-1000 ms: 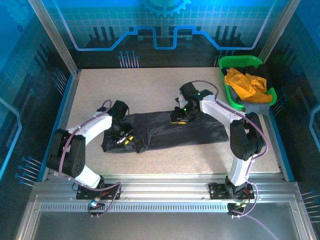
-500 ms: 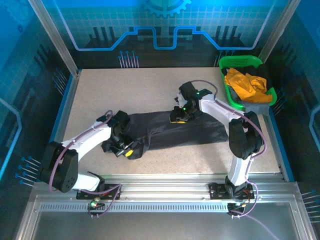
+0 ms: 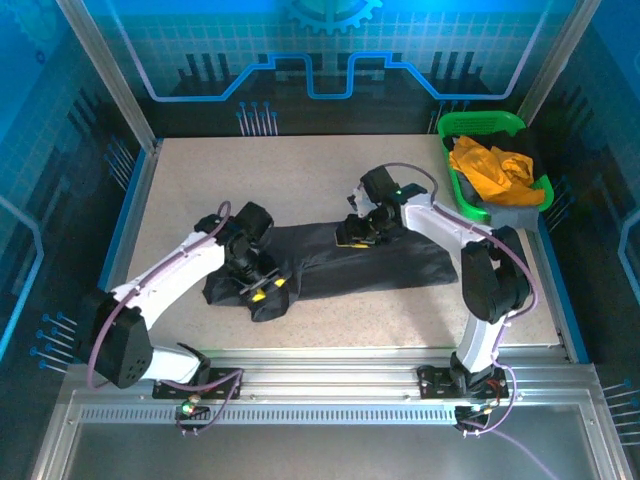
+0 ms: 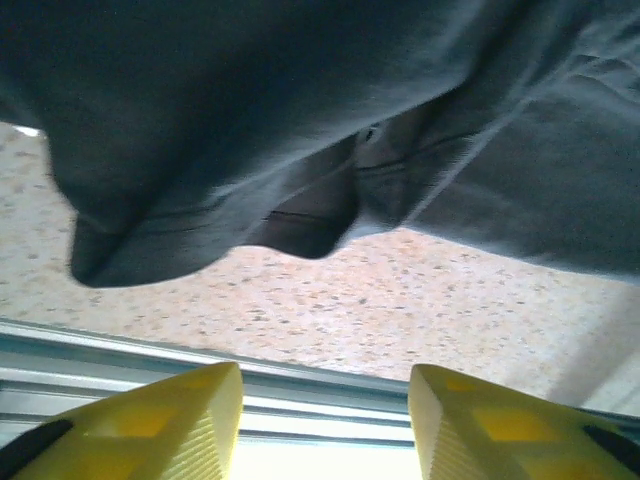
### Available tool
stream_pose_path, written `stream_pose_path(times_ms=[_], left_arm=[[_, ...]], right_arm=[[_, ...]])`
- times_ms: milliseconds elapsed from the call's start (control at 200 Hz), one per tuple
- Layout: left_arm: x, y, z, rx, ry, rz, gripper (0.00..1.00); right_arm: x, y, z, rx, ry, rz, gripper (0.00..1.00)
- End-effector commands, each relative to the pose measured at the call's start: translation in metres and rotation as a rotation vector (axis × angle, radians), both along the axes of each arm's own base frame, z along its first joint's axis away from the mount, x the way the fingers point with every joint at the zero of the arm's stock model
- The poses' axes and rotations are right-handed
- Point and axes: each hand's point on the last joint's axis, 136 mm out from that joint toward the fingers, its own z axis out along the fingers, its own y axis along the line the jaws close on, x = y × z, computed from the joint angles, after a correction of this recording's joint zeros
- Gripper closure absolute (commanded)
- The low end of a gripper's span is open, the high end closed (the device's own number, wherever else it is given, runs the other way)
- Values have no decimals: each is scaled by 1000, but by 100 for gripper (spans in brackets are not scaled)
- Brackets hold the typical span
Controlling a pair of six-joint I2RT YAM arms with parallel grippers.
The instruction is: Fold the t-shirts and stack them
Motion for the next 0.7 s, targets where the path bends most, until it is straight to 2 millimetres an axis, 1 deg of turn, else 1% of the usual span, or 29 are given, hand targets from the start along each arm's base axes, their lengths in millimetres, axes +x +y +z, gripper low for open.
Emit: stream_pose_path(times_ms=[0,115,180,240,305,365,475,620,690], left_arm=[[6,-20,-21,-40,54,12,49],[18,-34,-42,-70,67,34,50],[24,-42,-47,-85,62,40,52],[24,-46,-51,-78,78,28,55],[18,-44,-57,-44,104,12,60],[14,-37,-60,-10,113,6,62],[13,-28,-57,34,95,-13,63],[12,-21,-49,59,57,-30,57],[8,-18,-52,71,58,-36,54]], right_arm=[[0,11,24,97,-56,30,52],[0,6,23,92,-52,14,52],[-1,2,25,88,-56,2,52],[-2,-2,23,82,-52,-6,52],[-2,-7,22,79,-48,-17,52],[-2,-11,21,78,-44,-29,52],[0,-18,22,83,-43,-47,52],[0,-19,21,87,-41,-47,52],[0,-18,22,93,-41,-44,52]])
